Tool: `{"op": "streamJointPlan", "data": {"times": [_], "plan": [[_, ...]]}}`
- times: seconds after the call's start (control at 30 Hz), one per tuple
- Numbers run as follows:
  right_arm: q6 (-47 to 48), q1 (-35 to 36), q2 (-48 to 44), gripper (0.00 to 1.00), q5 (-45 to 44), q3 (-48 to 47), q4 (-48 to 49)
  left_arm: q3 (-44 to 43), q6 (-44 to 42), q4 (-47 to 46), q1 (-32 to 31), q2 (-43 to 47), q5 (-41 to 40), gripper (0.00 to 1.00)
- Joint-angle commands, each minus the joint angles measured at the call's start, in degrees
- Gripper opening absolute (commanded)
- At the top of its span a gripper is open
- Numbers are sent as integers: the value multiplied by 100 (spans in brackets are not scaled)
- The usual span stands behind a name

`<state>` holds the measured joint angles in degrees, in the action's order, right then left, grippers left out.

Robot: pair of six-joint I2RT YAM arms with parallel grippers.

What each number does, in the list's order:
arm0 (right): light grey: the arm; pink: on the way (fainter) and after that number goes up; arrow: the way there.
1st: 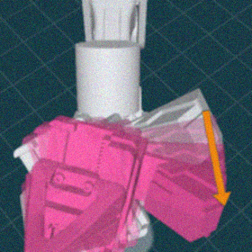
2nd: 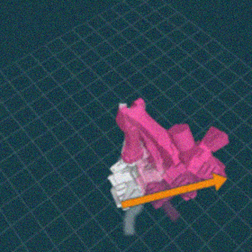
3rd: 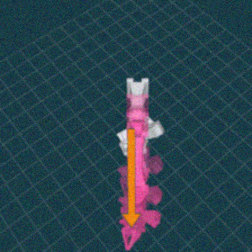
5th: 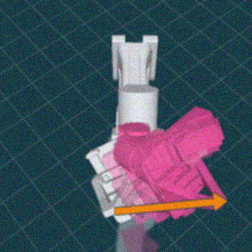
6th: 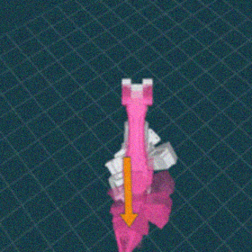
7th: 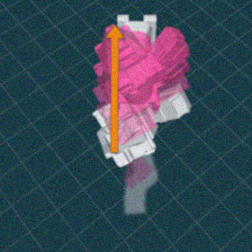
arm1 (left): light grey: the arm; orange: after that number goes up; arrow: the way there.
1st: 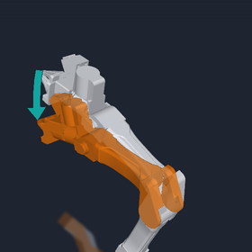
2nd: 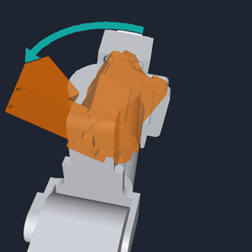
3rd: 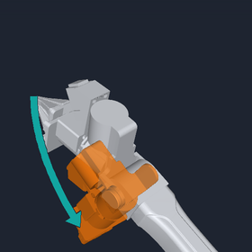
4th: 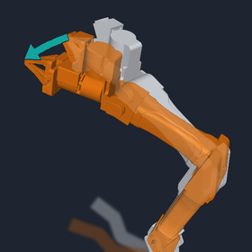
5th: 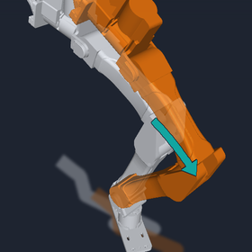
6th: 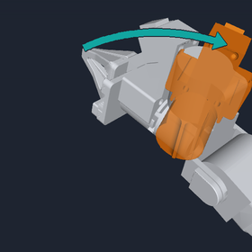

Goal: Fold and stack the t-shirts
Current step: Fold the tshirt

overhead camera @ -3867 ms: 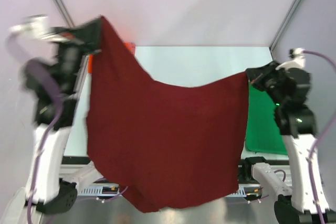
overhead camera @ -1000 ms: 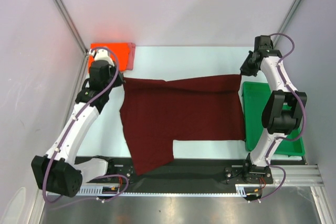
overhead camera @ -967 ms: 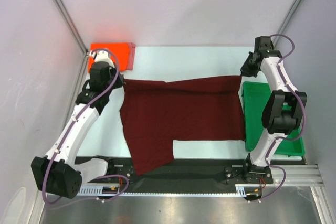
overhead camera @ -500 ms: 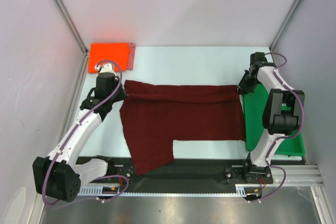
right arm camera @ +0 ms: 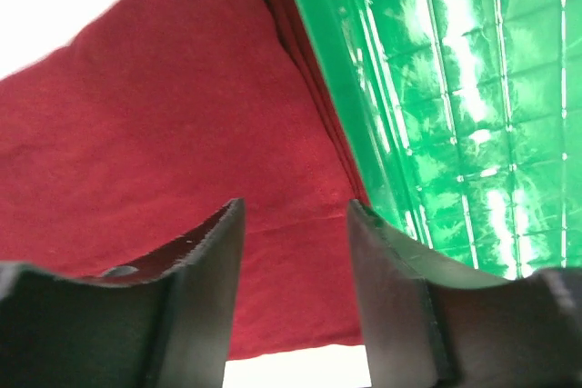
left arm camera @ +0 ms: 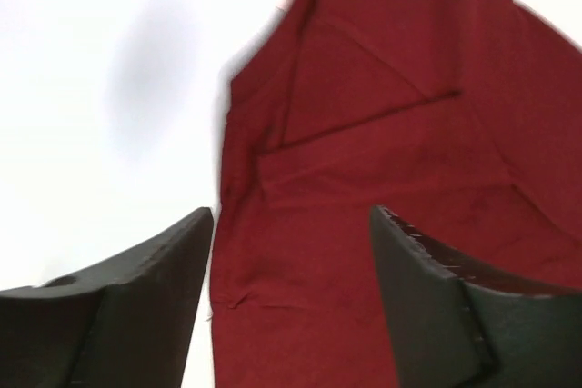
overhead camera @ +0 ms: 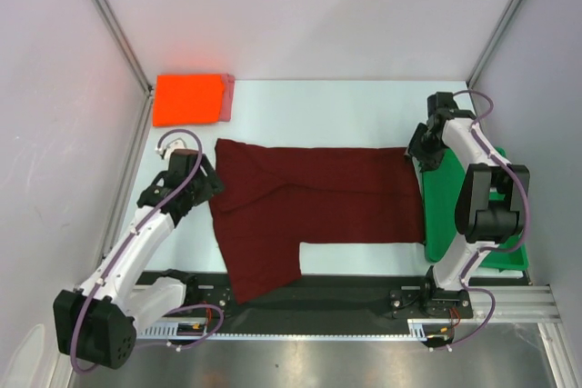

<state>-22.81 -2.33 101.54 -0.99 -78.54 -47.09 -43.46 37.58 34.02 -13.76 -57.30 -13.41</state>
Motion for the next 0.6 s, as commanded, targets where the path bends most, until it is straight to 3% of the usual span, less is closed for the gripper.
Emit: {"op": "streamJointPlan", "data": {"times": [0.0,0.07,0.17,0.2,0.27,0.43,0.5,0.57], "plan": [[136,48,-284,55,-165,-248,287,-136,479,291,-13,237,-696,76],[215,57,-56,55,-191,-459,411,-267,180,-129,92,114,-698,77],[321,83,539,55,20,-933,473,-381,-216,-1086,522,-473,319,74],[356,118,734,55,29,-1248,429,-469,-295,-1230,610,-936,887,74],[356,127,1173,56,-15,-1575,315,-906,-584,-1450,743,-1553,1295,70],[321,127,1860,57,47,-2287,411,-1735,-1051,-1468,874,-2890,1200,65],[312,136,2264,58,3,-2796,306,-2104,-1174,-1732,1085,-3356,1541,66],[391,127,2492,58,-41,-3086,236,-2822,-1244,-1540,1226,-4163,1518,63]]}}
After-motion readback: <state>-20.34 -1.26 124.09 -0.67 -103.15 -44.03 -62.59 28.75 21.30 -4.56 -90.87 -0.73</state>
